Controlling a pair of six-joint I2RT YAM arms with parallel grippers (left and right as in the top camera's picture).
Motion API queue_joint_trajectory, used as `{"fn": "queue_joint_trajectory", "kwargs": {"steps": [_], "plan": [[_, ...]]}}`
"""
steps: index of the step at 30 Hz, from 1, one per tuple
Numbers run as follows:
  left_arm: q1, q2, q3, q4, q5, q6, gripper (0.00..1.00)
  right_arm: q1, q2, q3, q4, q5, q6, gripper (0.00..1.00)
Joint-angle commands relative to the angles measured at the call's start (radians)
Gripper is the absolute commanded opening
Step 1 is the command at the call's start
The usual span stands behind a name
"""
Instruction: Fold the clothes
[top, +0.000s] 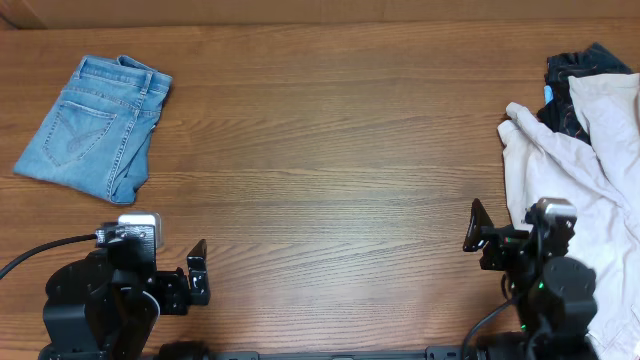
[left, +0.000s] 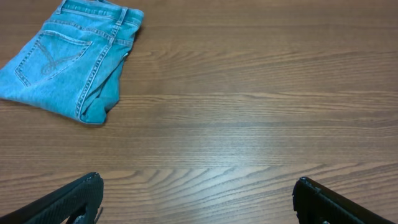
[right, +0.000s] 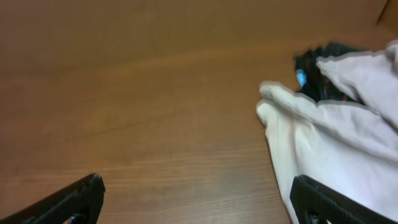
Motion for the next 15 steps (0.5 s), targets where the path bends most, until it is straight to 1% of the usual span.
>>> {"fn": "queue_joint_trajectory", "kwargs": {"steps": [1, 6, 10, 14, 15], "plan": [[0.003, -0.005, 0.000, 0.000, 0.010, -0.013, 1.00, -0.018, -0.115, -0.145, 0.115, -0.029, -0.011, 1.00], [0.003, -0.005, 0.000, 0.001, 0.010, -0.013, 1.00, -0.031, -0.227, -0.303, 0.320, -0.039, -0.011, 1.00], [0.003, -0.005, 0.000, 0.000, 0.010, -0.013, 1.00, -0.038, -0.304, -0.402, 0.444, -0.039, -0.022, 1.00], [0.003, -0.005, 0.000, 0.000, 0.010, -0.013, 1.00, -0.049, -0.307, -0.498, 0.575, -0.054, -0.029, 1.00], [0.003, -0.005, 0.000, 0.000, 0.010, -0.013, 1.00, -0.051, -0.307, -0.510, 0.570, -0.058, -0.037, 1.00]]}}
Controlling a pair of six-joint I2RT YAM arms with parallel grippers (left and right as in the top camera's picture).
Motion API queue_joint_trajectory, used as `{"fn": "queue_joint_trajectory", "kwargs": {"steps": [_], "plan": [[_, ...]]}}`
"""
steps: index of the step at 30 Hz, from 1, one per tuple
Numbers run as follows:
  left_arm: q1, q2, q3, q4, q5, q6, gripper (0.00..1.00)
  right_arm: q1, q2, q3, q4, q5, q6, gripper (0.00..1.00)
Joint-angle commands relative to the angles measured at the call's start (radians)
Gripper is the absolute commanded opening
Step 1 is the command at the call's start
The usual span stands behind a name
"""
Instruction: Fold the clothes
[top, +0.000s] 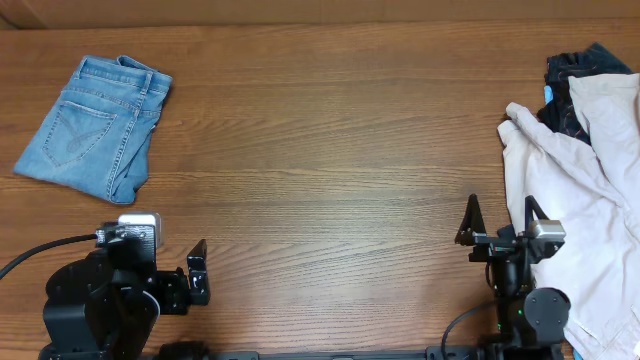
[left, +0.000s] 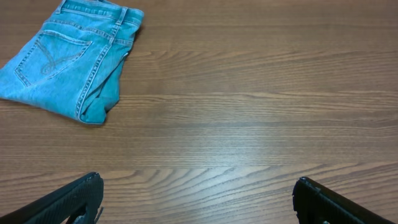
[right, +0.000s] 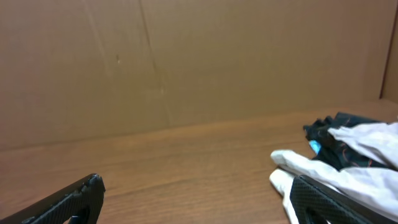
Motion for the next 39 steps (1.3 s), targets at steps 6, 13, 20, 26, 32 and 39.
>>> {"fn": "queue_joint_trajectory", "kwargs": {"steps": [6, 13, 20, 26, 32, 39], "plan": [[0.003, -0.005, 0.001, 0.000, 0.010, -0.013, 1.00, -0.013, -0.011, -0.048, -0.024, -0.057, -0.102, 1.00], [0.003, -0.005, 0.001, 0.000, 0.010, -0.013, 1.00, -0.012, -0.011, -0.048, -0.024, -0.056, -0.102, 1.00], [0.003, -0.005, 0.001, 0.000, 0.010, -0.013, 1.00, -0.012, -0.011, -0.048, -0.024, -0.056, -0.102, 1.00], [0.003, -0.005, 0.001, 0.000, 0.010, -0.013, 1.00, -0.012, -0.011, -0.048, -0.024, -0.056, -0.102, 1.00], [0.003, -0.005, 0.001, 0.000, 0.010, -0.013, 1.00, -0.012, -0.011, -0.048, -0.024, -0.056, -0.102, 1.00], [0.003, -0.007, -0.006, -0.003, 0.010, -0.013, 1.00, -0.012, -0.011, -0.048, -0.024, -0.056, -0.102, 1.00]]}}
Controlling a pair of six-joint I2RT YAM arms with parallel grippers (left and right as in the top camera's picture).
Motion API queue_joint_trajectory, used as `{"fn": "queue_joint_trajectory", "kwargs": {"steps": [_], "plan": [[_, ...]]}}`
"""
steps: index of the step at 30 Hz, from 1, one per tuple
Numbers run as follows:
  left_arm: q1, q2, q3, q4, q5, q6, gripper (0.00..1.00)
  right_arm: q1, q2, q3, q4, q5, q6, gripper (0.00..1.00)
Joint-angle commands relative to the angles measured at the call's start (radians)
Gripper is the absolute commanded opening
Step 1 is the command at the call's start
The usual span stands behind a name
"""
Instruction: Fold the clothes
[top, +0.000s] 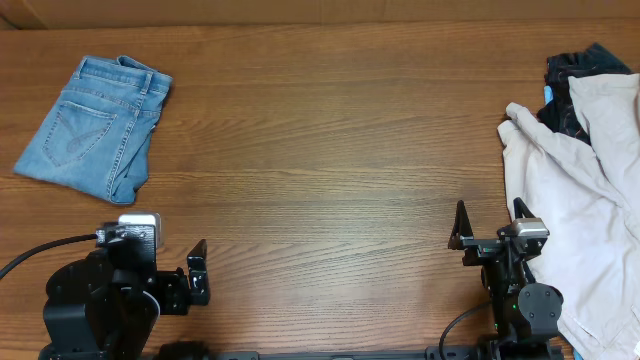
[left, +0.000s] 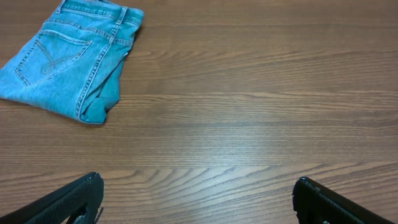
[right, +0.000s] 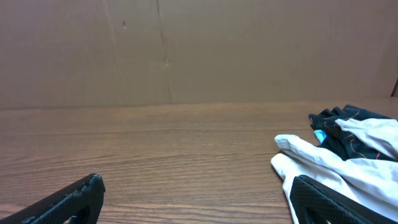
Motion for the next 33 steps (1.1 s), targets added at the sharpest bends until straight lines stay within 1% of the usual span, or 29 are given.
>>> {"fn": "queue_joint_trajectory", "kwargs": {"steps": [1, 4, 6, 8, 13, 14, 15, 16, 17, 19, 27, 30, 33], "plan": [[0.004, -0.008, -0.011, -0.005, 0.009, -0.013, 1.00, -0.006, -0.011, -0.010, 0.007, -0.002, -0.007, 1.00], [0.004, -0.023, -0.062, -0.006, 0.000, -0.006, 1.00, -0.006, -0.011, -0.010, 0.007, -0.002, -0.007, 1.00], [0.004, -0.049, -0.112, 0.016, -0.031, 0.010, 1.00, -0.006, -0.011, -0.010, 0.007, -0.002, -0.007, 1.00], [0.004, -0.088, -0.188, 0.094, -0.045, 0.010, 1.00, -0.006, -0.011, -0.010, 0.006, -0.002, -0.007, 1.00], [0.004, -0.215, -0.436, 0.348, -0.048, 0.006, 1.00, -0.006, -0.011, -0.010, 0.007, -0.002, -0.007, 1.00], [0.004, -0.240, -0.484, 0.392, -0.048, -0.003, 1.00, -0.006, -0.011, -0.010, 0.007, -0.002, -0.007, 1.00], [0.004, -0.297, -0.592, 0.495, -0.045, -0.023, 1.00, -0.006, -0.011, -0.010, 0.007, -0.002, -0.007, 1.00], [0.004, -0.319, -0.633, 0.535, -0.043, -0.032, 1.00, -0.006, -0.011, -0.010, 0.007, -0.002, -0.007, 1.00], [0.004, -0.370, -0.726, 0.630, -0.039, -0.056, 1.00, -0.006, -0.011, -0.010, 0.007, -0.002, -0.007, 1.00], [0.004, -0.413, -0.803, 0.713, -0.036, -0.084, 1.00, -0.006, -0.011, -0.010, 0.007, -0.002, -0.007, 1.00], [0.004, -0.551, -1.037, 1.026, 0.001, -0.092, 1.00, -0.006, -0.011, -0.010, 0.007, -0.002, -0.007, 1.00], [0.003, -0.570, -1.110, 1.158, 0.001, -0.071, 1.00, -0.006, -0.011, -0.010, 0.007, -0.002, -0.007, 1.00], [-0.003, -0.570, -1.106, 1.151, -0.026, -0.020, 1.00, -0.006, -0.011, -0.010, 0.007, -0.002, -0.007, 1.00]]}}
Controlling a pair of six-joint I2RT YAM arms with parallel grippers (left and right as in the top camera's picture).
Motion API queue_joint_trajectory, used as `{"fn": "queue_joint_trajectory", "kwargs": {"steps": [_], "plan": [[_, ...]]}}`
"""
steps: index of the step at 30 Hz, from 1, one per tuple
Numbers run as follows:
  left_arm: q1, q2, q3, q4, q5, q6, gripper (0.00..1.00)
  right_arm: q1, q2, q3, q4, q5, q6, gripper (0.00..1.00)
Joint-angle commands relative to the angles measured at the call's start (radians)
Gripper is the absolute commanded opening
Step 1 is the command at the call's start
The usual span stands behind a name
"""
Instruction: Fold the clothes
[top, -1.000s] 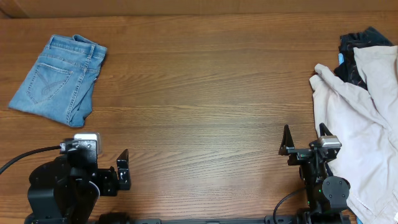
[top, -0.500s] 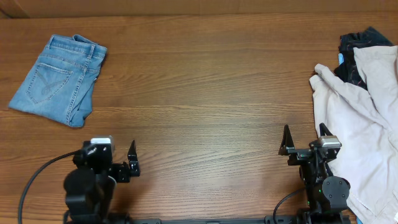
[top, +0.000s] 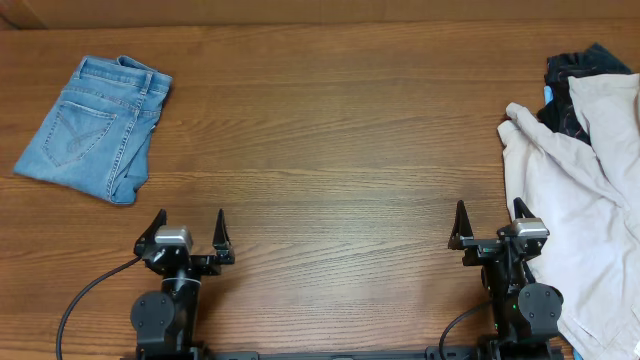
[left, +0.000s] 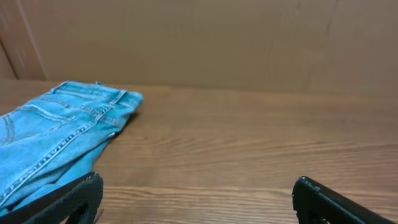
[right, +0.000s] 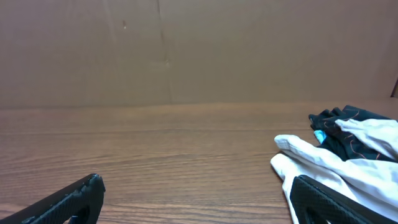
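Folded blue jeans (top: 95, 127) lie at the table's far left, also in the left wrist view as jeans (left: 56, 134). A heap of white cloth (top: 585, 190) with a dark garment (top: 570, 75) beneath sits at the right edge; the right wrist view shows the white cloth (right: 336, 165). My left gripper (top: 189, 224) rests low at the near left, open and empty, fingers (left: 68, 202) wide apart. My right gripper (top: 489, 215) is low at the near right, open and empty, its right finger (right: 339, 199) beside the white cloth.
A brown cardboard wall (right: 199, 50) stands behind the wooden table (top: 330, 150). A cable (top: 85, 300) trails from the left arm toward the near left corner.
My left arm has folded down to a low rest pose; its camera now looks level across the table instead of down on it. The right arm has not moved.
Both grippers stayed open throughout. The right arm stood raised beside the white heap, then sat lowered with its camera level, then settled a little nearer. The left arm held still, then lowered too. The clothes have not moved.
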Motion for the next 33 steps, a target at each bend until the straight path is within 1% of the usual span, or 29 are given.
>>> {"fn": "queue_joint_trajectory", "kwargs": {"steps": [1, 3, 33], "plan": [[-0.005, -0.014, -0.014, 0.005, -0.021, 0.070, 1.00, -0.006, -0.011, -0.010, 0.006, -0.001, -0.004, 1.00], [-0.012, -0.014, -0.014, 0.002, -0.046, 0.074, 1.00, -0.006, -0.011, -0.010, 0.006, -0.001, -0.004, 1.00], [-0.015, -0.013, -0.014, 0.003, -0.045, 0.072, 1.00, -0.006, -0.011, -0.010, 0.006, -0.001, -0.004, 1.00]]}}
